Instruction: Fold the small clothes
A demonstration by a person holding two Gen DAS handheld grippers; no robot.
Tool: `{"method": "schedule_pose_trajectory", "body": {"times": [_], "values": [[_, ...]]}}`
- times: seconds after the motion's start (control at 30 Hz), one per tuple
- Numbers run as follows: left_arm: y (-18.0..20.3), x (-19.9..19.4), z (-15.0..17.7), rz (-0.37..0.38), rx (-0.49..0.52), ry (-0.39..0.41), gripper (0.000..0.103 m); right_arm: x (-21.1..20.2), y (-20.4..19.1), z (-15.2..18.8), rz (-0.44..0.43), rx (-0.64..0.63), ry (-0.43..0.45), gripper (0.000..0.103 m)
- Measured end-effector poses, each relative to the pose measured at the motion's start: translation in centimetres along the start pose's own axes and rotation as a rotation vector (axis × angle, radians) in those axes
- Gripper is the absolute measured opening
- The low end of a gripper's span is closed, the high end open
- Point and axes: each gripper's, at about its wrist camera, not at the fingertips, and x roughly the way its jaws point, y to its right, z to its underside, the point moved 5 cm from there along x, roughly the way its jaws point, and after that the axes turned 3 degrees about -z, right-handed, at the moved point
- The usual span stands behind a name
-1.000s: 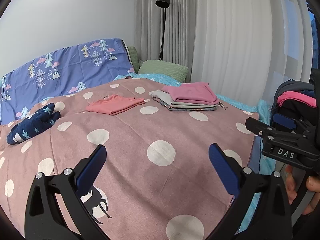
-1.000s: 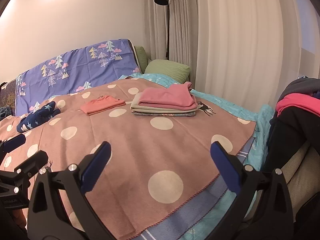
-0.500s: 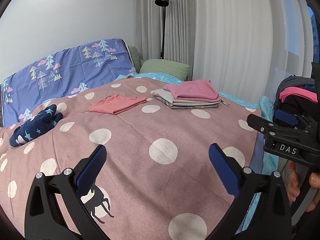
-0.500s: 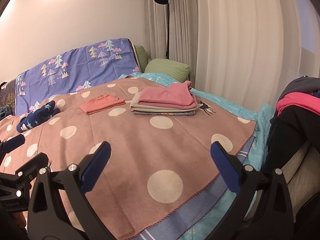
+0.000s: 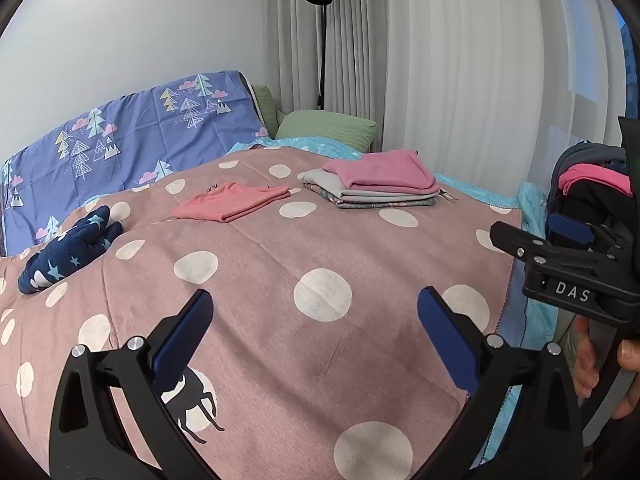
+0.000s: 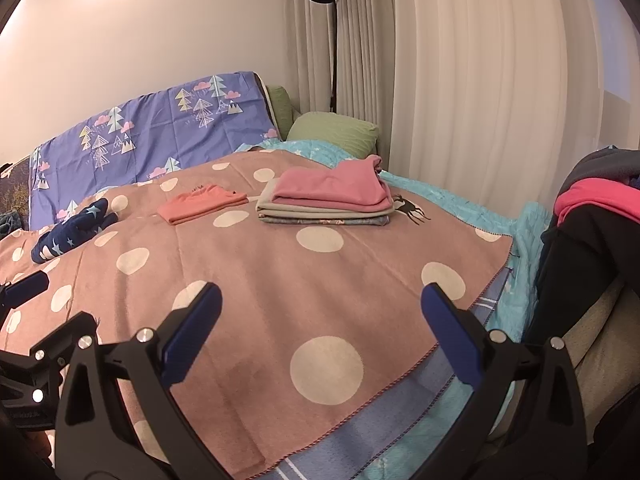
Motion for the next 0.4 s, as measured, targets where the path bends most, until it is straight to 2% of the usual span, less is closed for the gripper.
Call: {"method": "schedule_pose_trajectory", "body": {"times": [0.4], "values": [[0.05, 0.03, -0.04, -0.002, -0.001, -0.001, 0.102, 0.26, 0.12, 0.11, 0.0, 0.001, -0.005, 0.101]]}}
